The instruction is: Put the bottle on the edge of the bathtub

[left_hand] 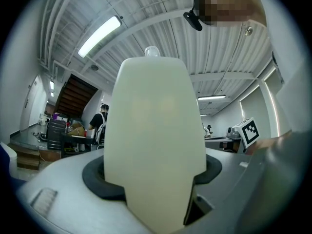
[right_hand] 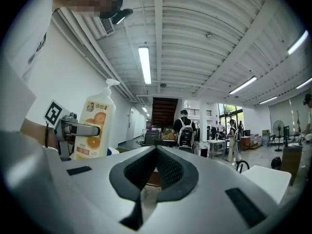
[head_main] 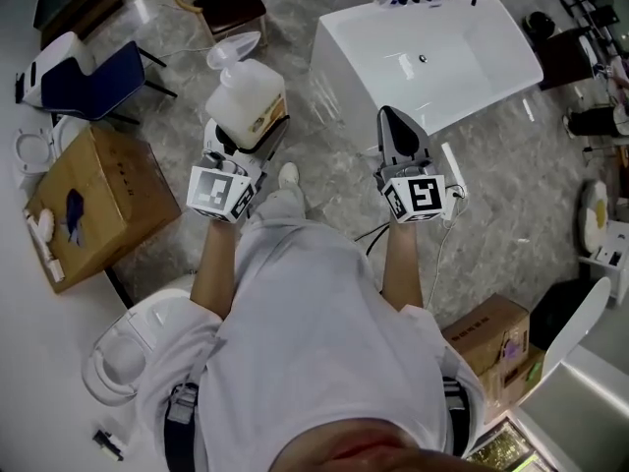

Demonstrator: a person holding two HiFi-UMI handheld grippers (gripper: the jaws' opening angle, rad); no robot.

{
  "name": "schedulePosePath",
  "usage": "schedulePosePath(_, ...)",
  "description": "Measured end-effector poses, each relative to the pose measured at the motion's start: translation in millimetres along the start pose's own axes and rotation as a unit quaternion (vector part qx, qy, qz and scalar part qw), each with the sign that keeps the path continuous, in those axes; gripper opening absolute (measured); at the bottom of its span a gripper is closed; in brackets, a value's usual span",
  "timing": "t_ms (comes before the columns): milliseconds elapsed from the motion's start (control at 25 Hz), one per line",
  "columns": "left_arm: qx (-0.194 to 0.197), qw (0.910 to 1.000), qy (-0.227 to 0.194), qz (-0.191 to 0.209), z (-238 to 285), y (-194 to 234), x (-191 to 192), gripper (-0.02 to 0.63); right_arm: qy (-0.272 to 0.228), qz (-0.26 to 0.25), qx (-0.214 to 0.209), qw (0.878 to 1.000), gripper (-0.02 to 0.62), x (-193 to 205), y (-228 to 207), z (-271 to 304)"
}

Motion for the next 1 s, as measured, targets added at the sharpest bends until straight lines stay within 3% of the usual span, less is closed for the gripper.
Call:
schedulePosePath(280, 0.045, 0.9988, 0.009, -0.015, 93.2, 58.6, 2.2, 0.348, 0.028, -0.009, 0.014, 0.999, 0.002, 0.4, -51.9, 87.9)
schedulePosePath(680, 0.091, 0.9954, 0.03, -0.006, 203.8, 94.9, 12.8, 0.348, 0.044, 0.024, 0.039, 0.998, 0.002, 21.3, -124.6, 151.5)
schedulePosePath(1000, 0.098, 0.994, 0.049, 0.003, 312.9, 121.3, 35.0, 0.348, 0.036, 0.033, 0.071, 0.996, 0.002, 48.6, -211.6, 206.2)
Point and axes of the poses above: the fingertips, and each gripper's own axes: z forward along the fingers, y to its left, x out of its underside, the point moved 9 cm from there along -z, backward along the fingers, and after that the axes turned 6 degrees about -x, right-handed, at the moved point
